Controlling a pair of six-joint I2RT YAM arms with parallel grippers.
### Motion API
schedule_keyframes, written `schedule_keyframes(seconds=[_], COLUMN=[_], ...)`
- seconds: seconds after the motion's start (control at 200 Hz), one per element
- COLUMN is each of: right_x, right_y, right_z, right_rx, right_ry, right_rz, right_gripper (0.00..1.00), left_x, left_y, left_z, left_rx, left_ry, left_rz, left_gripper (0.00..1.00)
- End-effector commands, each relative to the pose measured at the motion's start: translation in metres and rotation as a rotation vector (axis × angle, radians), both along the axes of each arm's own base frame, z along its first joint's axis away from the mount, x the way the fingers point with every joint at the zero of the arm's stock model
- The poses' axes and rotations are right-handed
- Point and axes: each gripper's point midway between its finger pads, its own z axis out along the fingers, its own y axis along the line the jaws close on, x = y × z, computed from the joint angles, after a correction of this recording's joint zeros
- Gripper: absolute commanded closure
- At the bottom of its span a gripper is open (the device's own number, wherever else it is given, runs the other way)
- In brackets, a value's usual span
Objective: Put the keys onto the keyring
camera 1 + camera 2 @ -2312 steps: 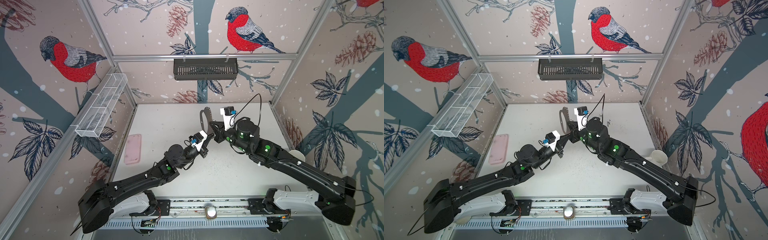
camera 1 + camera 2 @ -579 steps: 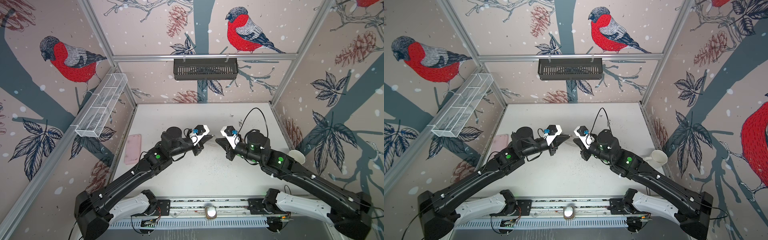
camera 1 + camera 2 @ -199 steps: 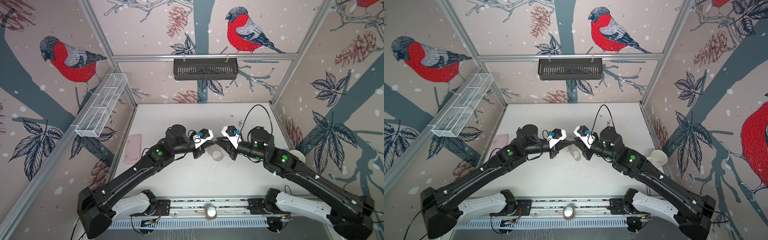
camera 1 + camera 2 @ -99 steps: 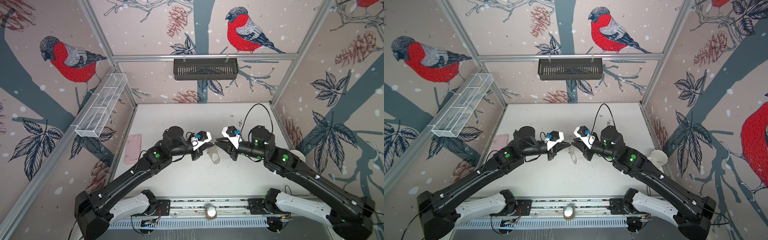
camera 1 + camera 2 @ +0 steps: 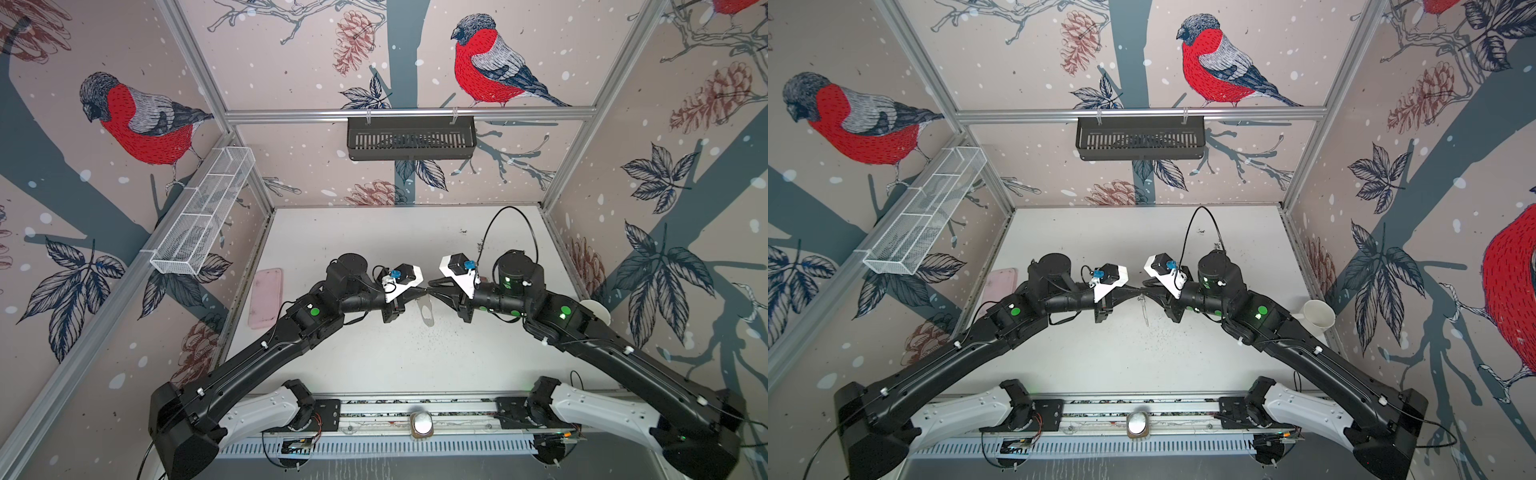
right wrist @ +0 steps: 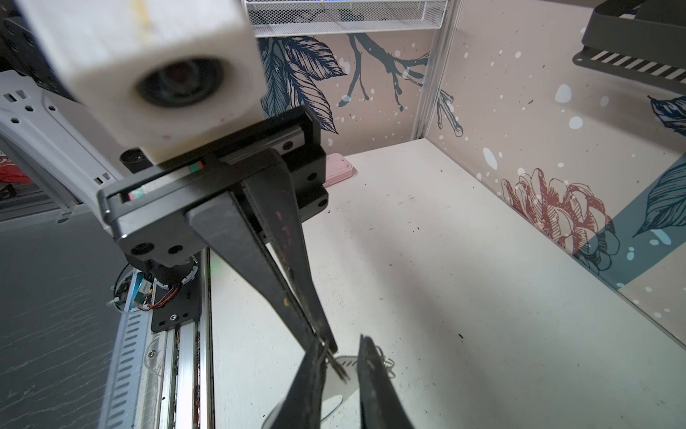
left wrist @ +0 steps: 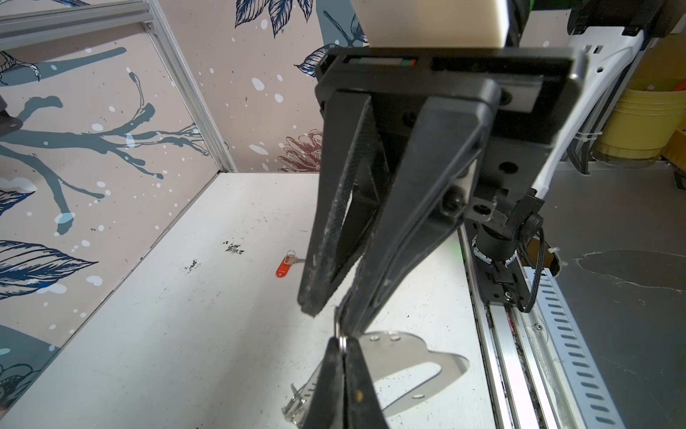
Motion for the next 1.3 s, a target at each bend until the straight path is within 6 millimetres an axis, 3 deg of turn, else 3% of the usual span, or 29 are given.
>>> schedule_keyframes(seconds=[0.0, 0.59, 0.846, 1.296], right_x=[0.002, -0.012, -0.013, 0.002], right_y=[0.001, 0.007, 0.008, -0.006], right_z=[-0.006, -0.007, -0.008, 0.021], right_rx=[-0.017, -0.013, -0.017, 0.111], right_ry=[0.004, 0.027, 0.030, -0.043], right_rz=[-0.004, 0.086, 0.101, -0.002], right_gripper=[0.81, 0.86, 0.99, 1.00], left_x=[-0.016, -0.016, -0.010, 0.000], left_y=[-0.004, -0.003, -0.001, -0.001], left_z=[0.023, 0.035, 0.045, 0.046], left_rx=[-0.080, -0.114, -0.139, -0.151], left_ry=[-0.057, -0.089, -0.120, -0.119], left_rz=[-0.097, -0.092, -0.054, -0.003], left_gripper=[1.00, 1.00, 1.00, 0.97])
